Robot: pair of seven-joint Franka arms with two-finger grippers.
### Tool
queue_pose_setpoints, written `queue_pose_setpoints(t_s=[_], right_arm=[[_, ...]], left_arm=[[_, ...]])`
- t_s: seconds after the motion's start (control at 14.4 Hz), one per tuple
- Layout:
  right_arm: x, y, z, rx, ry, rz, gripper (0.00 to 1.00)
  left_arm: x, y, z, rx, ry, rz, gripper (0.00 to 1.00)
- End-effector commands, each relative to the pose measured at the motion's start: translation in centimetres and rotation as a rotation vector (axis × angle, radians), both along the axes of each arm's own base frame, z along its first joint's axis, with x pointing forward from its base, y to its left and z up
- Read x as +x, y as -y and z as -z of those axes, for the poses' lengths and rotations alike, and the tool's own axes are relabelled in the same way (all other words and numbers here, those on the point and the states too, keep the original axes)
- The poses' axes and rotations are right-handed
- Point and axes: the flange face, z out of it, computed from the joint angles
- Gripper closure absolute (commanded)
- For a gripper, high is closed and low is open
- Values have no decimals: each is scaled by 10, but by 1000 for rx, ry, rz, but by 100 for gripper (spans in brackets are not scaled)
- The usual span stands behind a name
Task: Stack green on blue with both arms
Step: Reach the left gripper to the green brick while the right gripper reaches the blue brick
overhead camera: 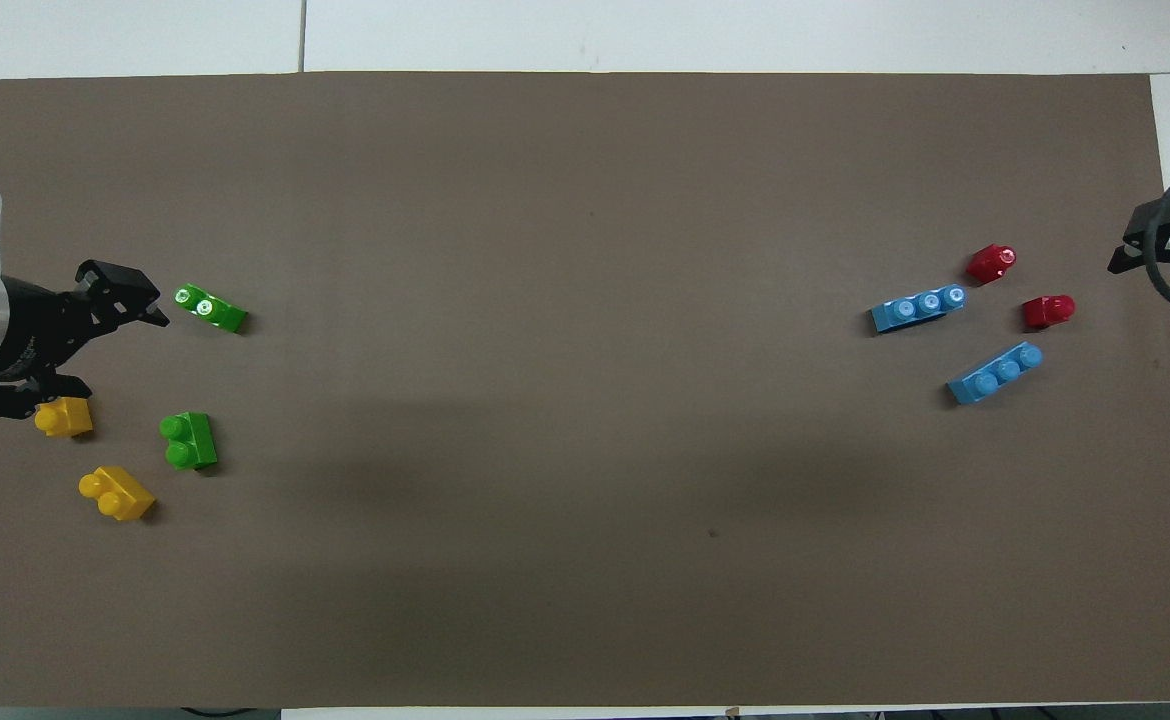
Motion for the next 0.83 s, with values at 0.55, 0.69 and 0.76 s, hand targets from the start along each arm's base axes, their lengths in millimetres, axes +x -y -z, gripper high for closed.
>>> queue_pose_setpoints(t_s=[0.55, 0.69, 0.76], right_arm=[[12, 8, 45, 308, -110, 667, 3], [21, 19, 63, 353, -147, 699, 3], [26, 20, 72, 371, -167, 707, 3]], left_arm=[[55, -21, 120, -32, 7, -242, 0], [60, -24, 132, -32, 15, -249, 0], [63, -26, 136, -31, 21, -256, 0]])
